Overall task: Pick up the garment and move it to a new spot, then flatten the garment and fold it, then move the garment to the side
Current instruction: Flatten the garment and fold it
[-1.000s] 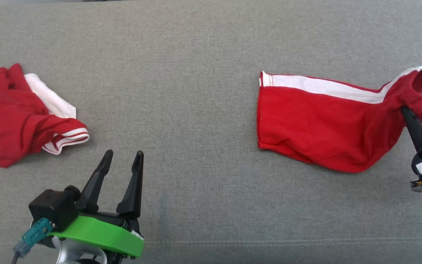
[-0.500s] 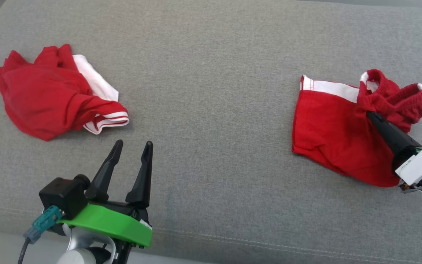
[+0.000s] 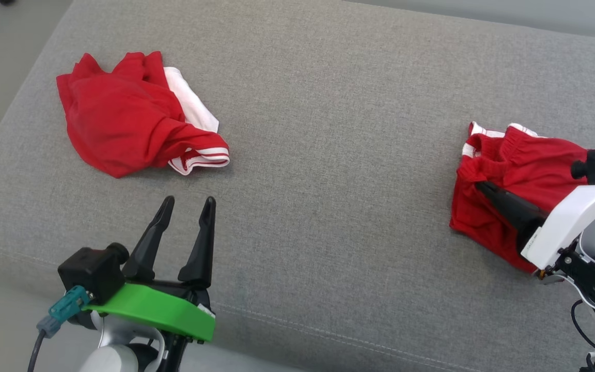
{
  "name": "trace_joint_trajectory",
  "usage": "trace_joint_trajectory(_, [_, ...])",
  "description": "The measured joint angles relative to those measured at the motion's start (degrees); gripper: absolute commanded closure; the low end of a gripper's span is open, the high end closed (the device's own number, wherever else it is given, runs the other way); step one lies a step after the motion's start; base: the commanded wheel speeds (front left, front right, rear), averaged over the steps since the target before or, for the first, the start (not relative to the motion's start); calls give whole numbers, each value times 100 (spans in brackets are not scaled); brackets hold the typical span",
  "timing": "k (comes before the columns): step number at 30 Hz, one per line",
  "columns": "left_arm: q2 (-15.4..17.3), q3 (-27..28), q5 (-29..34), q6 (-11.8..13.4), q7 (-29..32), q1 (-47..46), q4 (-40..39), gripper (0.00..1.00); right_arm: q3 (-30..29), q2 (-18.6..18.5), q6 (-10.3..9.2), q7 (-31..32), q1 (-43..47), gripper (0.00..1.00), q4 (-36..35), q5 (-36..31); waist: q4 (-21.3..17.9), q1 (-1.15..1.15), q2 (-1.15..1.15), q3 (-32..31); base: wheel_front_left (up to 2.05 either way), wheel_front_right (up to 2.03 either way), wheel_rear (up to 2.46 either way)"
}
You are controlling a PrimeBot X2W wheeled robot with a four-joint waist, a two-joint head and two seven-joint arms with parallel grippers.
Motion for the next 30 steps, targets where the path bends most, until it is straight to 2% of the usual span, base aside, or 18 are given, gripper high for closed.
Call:
trace_joint_trajectory(1, [-1,25,0,0,-3,0,0,0,27,1,-36,43,-3,0,0,-14,-5,0,0,-2,0,0,0])
trace_joint_trajectory(10, [-5,129,-51,0,-121,2,112,0,129,68,-194,48,-86,0,70,-310,-168,0,0,-65,0,0,0])
trace_joint_trajectory(20, [-4,70,-52,-3,-116,-2,77,0,268,525,-586,-140,-465,0,458,-634,-503,0,0,-58,0,0,0])
trace_joint_trajectory(30, [-20,5,-51,-52,-91,-5,-11,0,275,645,-738,-375,-476,0,679,-1017,-572,0,0,90,0,0,0])
